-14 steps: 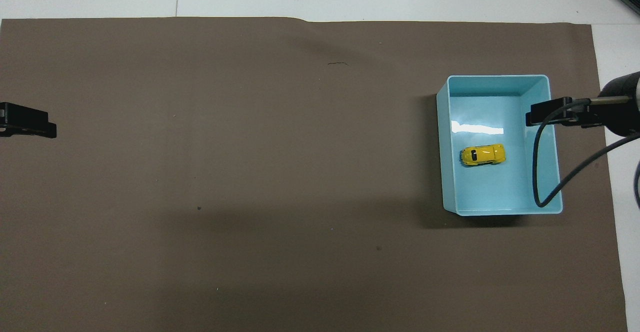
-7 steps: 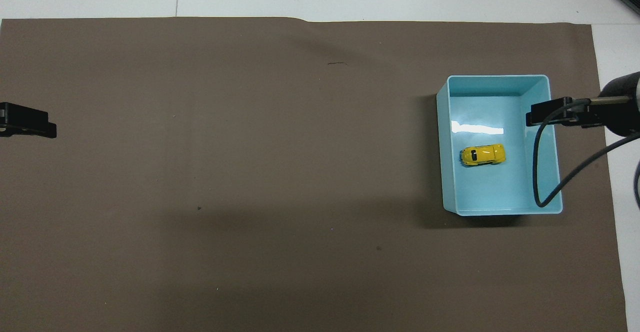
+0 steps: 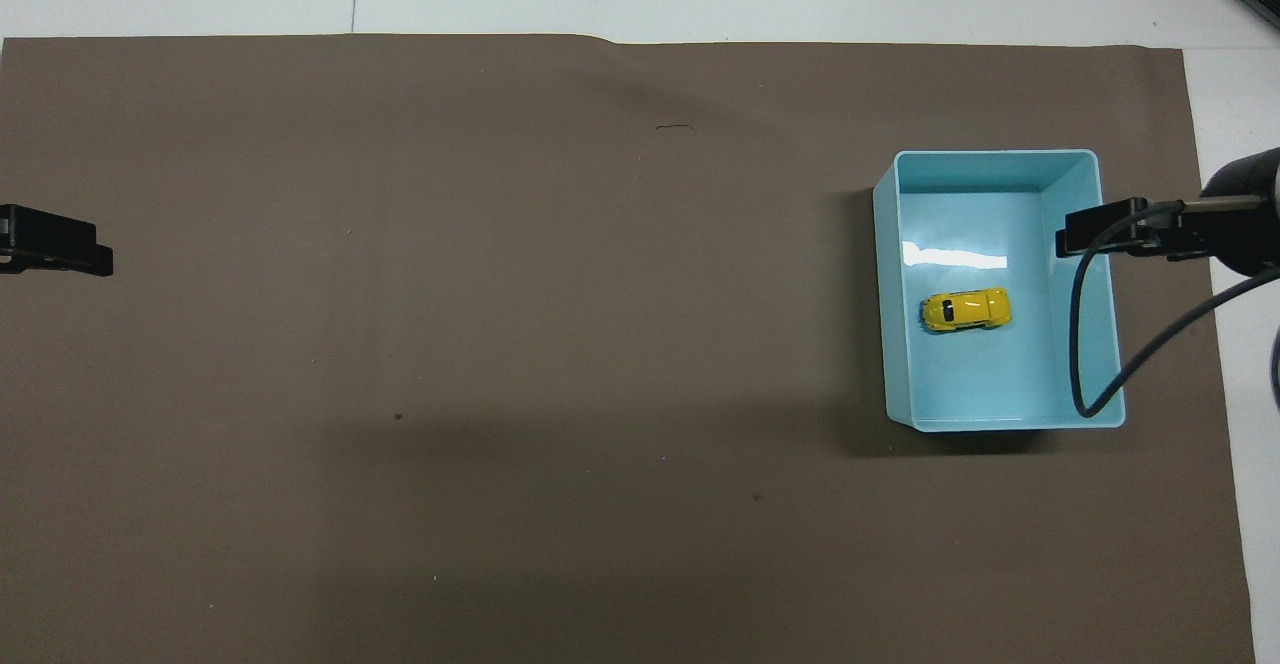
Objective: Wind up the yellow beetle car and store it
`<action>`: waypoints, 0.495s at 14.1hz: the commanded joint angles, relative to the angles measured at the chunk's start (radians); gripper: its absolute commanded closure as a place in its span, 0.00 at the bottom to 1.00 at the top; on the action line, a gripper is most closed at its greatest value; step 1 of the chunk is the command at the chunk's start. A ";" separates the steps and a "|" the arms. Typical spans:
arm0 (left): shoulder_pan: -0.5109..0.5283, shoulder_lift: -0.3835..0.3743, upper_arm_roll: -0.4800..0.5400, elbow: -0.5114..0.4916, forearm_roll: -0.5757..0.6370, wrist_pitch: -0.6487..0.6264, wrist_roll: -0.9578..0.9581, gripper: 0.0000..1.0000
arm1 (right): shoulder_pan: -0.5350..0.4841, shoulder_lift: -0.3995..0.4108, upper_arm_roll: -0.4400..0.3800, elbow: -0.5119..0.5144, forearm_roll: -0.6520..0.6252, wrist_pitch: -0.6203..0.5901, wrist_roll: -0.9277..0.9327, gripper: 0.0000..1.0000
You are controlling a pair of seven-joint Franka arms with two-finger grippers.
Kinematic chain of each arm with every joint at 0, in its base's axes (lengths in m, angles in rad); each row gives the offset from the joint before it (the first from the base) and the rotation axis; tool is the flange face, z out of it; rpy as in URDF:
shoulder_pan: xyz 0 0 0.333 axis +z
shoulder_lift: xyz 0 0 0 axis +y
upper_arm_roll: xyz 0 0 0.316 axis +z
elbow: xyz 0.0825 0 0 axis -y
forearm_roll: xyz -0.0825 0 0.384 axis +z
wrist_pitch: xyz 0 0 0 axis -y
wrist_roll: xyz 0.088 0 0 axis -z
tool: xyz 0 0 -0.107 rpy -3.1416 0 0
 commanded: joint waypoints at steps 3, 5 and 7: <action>0.003 -0.014 0.001 -0.001 -0.003 -0.018 0.003 0.00 | 0.003 -0.013 0.005 0.004 -0.036 -0.030 0.012 0.00; 0.003 -0.014 0.001 -0.001 -0.003 -0.018 0.003 0.00 | 0.003 -0.011 0.005 0.004 -0.036 -0.030 0.010 0.00; 0.001 -0.012 0.001 -0.001 -0.003 -0.018 0.003 0.00 | -0.004 -0.011 0.005 0.004 -0.035 -0.029 0.009 0.00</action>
